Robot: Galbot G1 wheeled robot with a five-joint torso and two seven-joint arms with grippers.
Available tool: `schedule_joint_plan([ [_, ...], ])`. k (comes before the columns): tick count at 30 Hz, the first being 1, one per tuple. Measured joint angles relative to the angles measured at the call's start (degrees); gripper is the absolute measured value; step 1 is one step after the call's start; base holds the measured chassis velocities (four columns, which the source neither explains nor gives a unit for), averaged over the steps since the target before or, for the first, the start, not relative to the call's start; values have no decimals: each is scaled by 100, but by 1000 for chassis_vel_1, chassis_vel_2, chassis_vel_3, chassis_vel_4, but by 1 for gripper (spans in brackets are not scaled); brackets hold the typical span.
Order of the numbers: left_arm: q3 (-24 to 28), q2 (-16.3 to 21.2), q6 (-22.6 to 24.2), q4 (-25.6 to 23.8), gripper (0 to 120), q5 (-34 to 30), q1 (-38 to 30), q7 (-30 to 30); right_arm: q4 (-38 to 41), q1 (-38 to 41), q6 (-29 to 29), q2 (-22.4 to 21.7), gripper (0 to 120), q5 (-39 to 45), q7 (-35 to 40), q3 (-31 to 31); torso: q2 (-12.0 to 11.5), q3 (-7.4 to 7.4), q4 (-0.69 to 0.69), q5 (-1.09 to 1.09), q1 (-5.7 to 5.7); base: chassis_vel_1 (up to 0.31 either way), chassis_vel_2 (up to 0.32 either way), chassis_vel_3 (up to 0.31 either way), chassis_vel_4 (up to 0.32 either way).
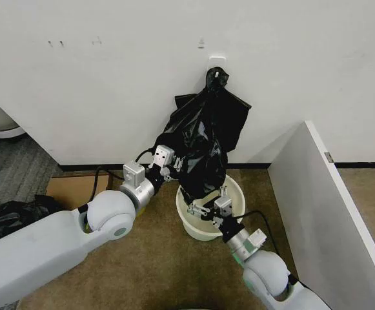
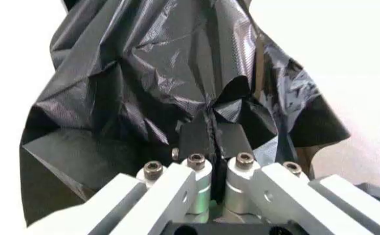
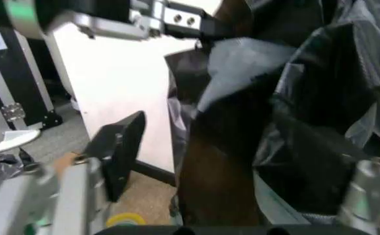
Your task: Place the garbage bag over the trash bin.
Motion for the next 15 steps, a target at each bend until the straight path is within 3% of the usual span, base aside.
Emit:
schedule_joint_plan([
  [3,-4,24,3,-45,0,-2,-19,-5,-71,87,-72,-16,58,65,79,-4,0,0,-1,0,0,0,0,0,0],
  [6,-22,47,3,-63,0,-4,-23,-5,-109,137,-150,-24,51,123,140,-47,0,0,0,0,0,0,0,0,0],
  [10,-73,85,3,-87,0,-14,-8,-5,-233,204,-223,9,34,131,249,-88,0,0,-1,0,0,0,0,0,0],
  [12,-73,95,2,-97,0,-14,-8,-4,-236,203,-233,8,31,134,264,-87,0,0,-1,0,0,0,0,0,0],
  [15,-84,181,0,-174,0,-17,-16,8,-238,178,-297,-30,16,140,365,-49,0,0,0,0,0,0,0,0,0],
])
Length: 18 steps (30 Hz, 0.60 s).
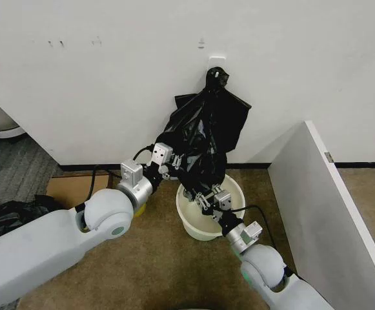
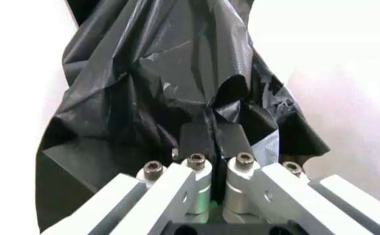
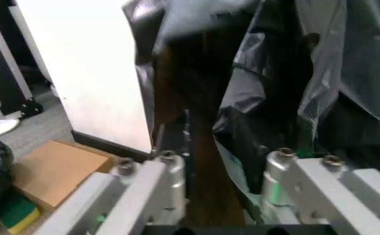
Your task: Place the garbage bag over the trash bin.
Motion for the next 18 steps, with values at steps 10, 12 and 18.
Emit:
schedule_joint_plan([
  [10,-56,112,-29,-10,0,-5,54,16,298,-189,-54,9,25,-107,44,157,0,0,0,0,0,0,0,0,0],
  [12,-60,113,-32,-10,0,-6,60,18,327,-250,-73,13,32,-143,71,188,0,0,0,0,0,0,0,0,0],
  [18,-67,82,-34,-10,0,-7,66,18,297,-310,-172,23,54,-227,154,219,0,0,0,0,0,0,0,0,0],
])
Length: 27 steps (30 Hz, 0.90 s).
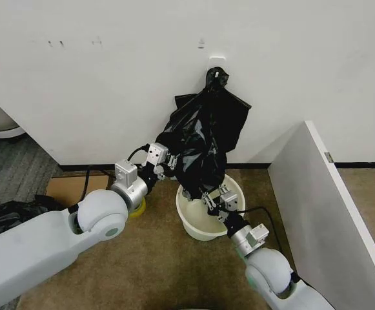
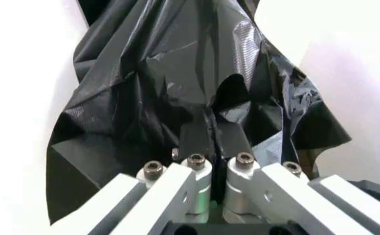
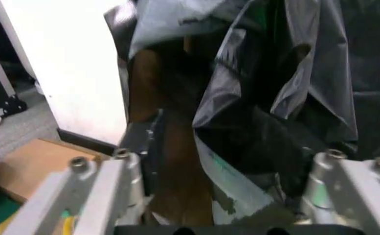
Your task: Place the garbage bag over the trash bin.
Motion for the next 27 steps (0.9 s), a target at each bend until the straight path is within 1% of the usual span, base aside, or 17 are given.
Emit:
schedule_joint_plan([
  [3,0,-16,0,-8,0,-5,-13,-2,-55,49,-57,16,66,-3,13,-44,0,0,0,0,0,0,0,0,0],
  [5,1,-17,-1,-11,0,-7,-18,-2,-76,70,-70,23,67,-3,16,-67,0,0,0,0,0,0,0,0,0],
  [6,2,-17,0,-16,0,-9,-24,-3,-96,91,-80,30,65,-5,22,-85,0,0,0,0,0,0,0,0,0],
  [13,-15,55,-1,-71,0,-15,8,-8,-214,204,-153,57,35,17,119,-122,0,0,0,0,0,0,0,0,0],
  [14,-15,55,-1,-71,0,-15,8,-8,-214,204,-153,57,35,17,119,-122,0,0,0,0,0,0,0,0,0],
  [19,-62,79,0,-87,0,-15,69,-8,-217,238,-197,54,14,72,187,-119,-1,0,0,0,0,0,0,0,0],
  [21,-78,82,0,-93,0,-15,89,-10,-215,240,-215,52,7,92,204,-115,-1,0,0,0,0,0,0,0,0],
  [22,-78,82,0,-93,0,-15,89,-10,-215,240,-215,52,7,92,204,-115,-1,0,0,0,0,0,0,0,0],
  [23,-89,84,0,-98,0,-15,106,-10,-207,237,-225,51,3,104,215,-112,-1,0,0,0,0,0,0,0,0],
  [24,-108,87,-1,-104,0,-15,134,-10,-188,230,-235,49,0,120,230,-104,-1,0,0,0,0,0,0,0,0],
  [27,-203,113,-8,-136,0,-14,272,-12,-53,152,-262,24,0,269,248,-56,-1,0,0,0,0,0,0,0,0],
])
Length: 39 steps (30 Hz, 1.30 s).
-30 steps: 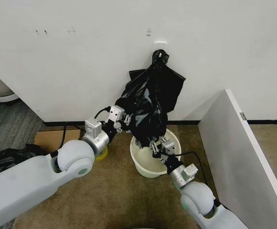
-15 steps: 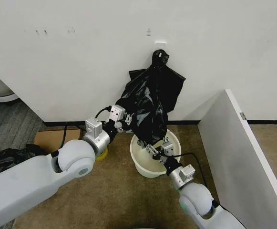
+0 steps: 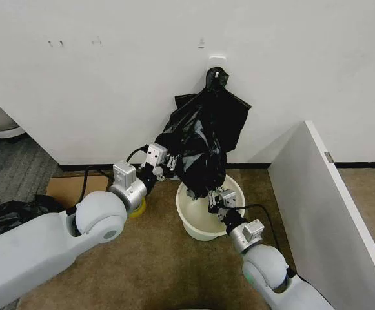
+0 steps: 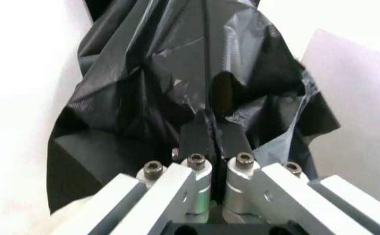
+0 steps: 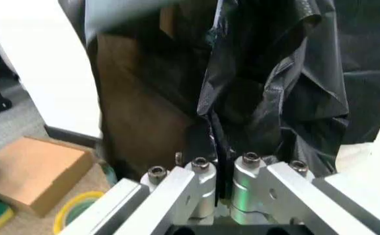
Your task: Place the garbage bag over the trash bin.
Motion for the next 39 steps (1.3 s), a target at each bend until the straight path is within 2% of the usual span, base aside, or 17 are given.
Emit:
schedule_joint_plan([
  [2,-70,17,-4,-26,0,2,84,-1,89,-64,-9,-26,0,78,0,38,0,0,1,0,0,0,0,0,0],
  [5,-449,82,-17,-158,0,17,514,-8,434,-355,-51,-144,0,382,-30,213,0,-1,0,-1,0,0,0,0,0],
  [7,-1114,108,-20,-324,0,71,1038,-18,767,-624,-104,-265,0,647,-49,395,0,-2,-2,2,0,0,0,0,0],
  [8,-1114,108,-20,-324,0,71,1038,-18,767,-624,-104,-265,0,647,-49,395,0,-2,-2,2,0,0,0,0,0],
  [9,-1330,113,-21,-390,0,92,1247,-24,875,-704,-124,-308,0,730,-59,452,0,-1,-2,3,0,0,0,0,0],
  [11,-1942,154,-25,-681,0,204,2003,-25,1187,-907,-177,-455,0,946,-98,567,0,-1,2,-3,0,0,0,0,0],
  [13,-2232,202,-56,-969,0,305,2423,-22,1529,-1164,-189,-608,0,1077,-139,678,0,-2,6,-1,-2,0,0,0,0],
  [18,-2422,237,-116,-1306,0,335,2548,-15,2059,-1500,-127,-681,0,1130,-154,877,0,-2,-3,2,-2,0,0,0,0],
  [23,-2686,295,-141,-1646,0,81,2426,-16,2735,-1489,-283,-641,0,1480,94,1204,0,-1,1,0,-1,0,0,0,0],
  [31,-2678,306,-263,-1832,0,-146,2268,101,3043,-1419,-455,-736,0,1836,195,1548,1,0,2,1,0,0,0,0,0],
  [37,-2229,-271,-428,-1423,0,-127,2057,178,3051,-1440,-454,-739,0,1917,206,1891,0,0,-1,0,0,0,0,0,0],
  [39,-2170,-359,-439,-1353,0,-110,2048,183,3034,-1448,-454,-740,0,1923,207,1929,0,0,0,0,0,0,0,0,0],
])
